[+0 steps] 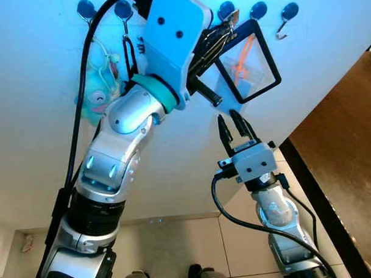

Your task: Hang keys on a hook

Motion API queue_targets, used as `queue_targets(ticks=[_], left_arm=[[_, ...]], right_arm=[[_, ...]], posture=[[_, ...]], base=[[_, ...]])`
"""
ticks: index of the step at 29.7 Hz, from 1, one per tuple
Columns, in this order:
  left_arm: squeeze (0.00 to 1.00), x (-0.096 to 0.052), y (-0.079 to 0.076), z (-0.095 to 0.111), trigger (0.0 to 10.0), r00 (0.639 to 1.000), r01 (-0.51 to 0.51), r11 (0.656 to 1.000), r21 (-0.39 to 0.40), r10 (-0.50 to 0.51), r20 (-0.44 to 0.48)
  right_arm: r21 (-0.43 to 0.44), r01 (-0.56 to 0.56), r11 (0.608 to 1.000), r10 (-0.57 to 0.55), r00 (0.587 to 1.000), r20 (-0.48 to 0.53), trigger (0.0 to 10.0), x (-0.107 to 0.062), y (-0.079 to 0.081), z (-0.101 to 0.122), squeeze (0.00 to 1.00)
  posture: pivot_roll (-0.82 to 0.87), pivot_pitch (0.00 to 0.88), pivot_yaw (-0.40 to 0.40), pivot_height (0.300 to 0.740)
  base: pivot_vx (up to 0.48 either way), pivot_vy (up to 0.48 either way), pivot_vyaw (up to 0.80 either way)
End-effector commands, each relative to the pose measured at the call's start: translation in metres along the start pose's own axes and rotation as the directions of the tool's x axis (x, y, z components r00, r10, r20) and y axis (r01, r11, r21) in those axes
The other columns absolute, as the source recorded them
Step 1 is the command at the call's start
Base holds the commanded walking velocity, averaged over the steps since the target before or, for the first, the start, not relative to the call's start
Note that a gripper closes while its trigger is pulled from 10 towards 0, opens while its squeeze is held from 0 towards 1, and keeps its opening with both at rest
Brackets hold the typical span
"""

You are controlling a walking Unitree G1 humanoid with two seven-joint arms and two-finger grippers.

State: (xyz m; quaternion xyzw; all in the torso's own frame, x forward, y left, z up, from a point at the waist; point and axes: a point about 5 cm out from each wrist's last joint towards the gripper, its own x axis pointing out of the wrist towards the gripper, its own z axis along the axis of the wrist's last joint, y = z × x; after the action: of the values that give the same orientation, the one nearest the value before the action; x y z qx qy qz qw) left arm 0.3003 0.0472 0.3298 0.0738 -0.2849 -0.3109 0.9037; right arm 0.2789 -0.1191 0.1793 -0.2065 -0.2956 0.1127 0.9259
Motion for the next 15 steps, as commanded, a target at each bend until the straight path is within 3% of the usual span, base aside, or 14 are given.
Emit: queue_targets(ticks=[1,6,7,9,15], left_arm=[[0.00,-0.001,0.003,-0.009,10.0,0.999,-0.027,1.000,0.001,0.027,-0.044],[0.00,-0.004,0.003,-0.015,10.0,0.998,-0.027,0.997,-0.068,0.023,-0.064],[0.00,-0.008,0.002,-0.016,10.0,0.998,-0.011,0.988,-0.153,0.002,-0.060],[0.00,-0.011,0.001,-0.016,10.0,0.999,-0.001,0.977,-0.214,-0.009,-0.050],[0.00,-0.018,-0.003,-0.016,10.0,0.998,0.041,0.954,-0.297,-0.053,-0.032]], right_arm=[[-0.006,-0.008,1.000,0.008,1.000,-0.015,10.0,-0.004,0.002,-0.002,0.00],[-0.007,-0.007,1.000,0.007,1.000,-0.015,10.0,-0.004,0.002,-0.002,0.00],[-0.007,-0.007,1.000,0.007,1.000,-0.015,10.0,-0.004,0.002,-0.003,0.00],[-0.007,-0.008,1.000,0.008,1.000,-0.015,10.0,-0.004,0.002,-0.003,0.00],[-0.009,-0.010,1.000,0.010,1.000,-0.015,10.0,-0.004,0.001,-0.003,0.00]], posture=[[0.10,0.119,0.029,0.740],[0.10,0.120,0.028,0.740],[0.10,0.121,0.026,0.740],[0.10,0.121,0.026,0.740],[0.10,0.121,0.022,0.740]], base=[[0.000,0.000,0.00],[0.000,0.000,0.00],[0.000,0.000,0.00],[0.000,0.000,0.00],[0.000,0.000,0.00]])
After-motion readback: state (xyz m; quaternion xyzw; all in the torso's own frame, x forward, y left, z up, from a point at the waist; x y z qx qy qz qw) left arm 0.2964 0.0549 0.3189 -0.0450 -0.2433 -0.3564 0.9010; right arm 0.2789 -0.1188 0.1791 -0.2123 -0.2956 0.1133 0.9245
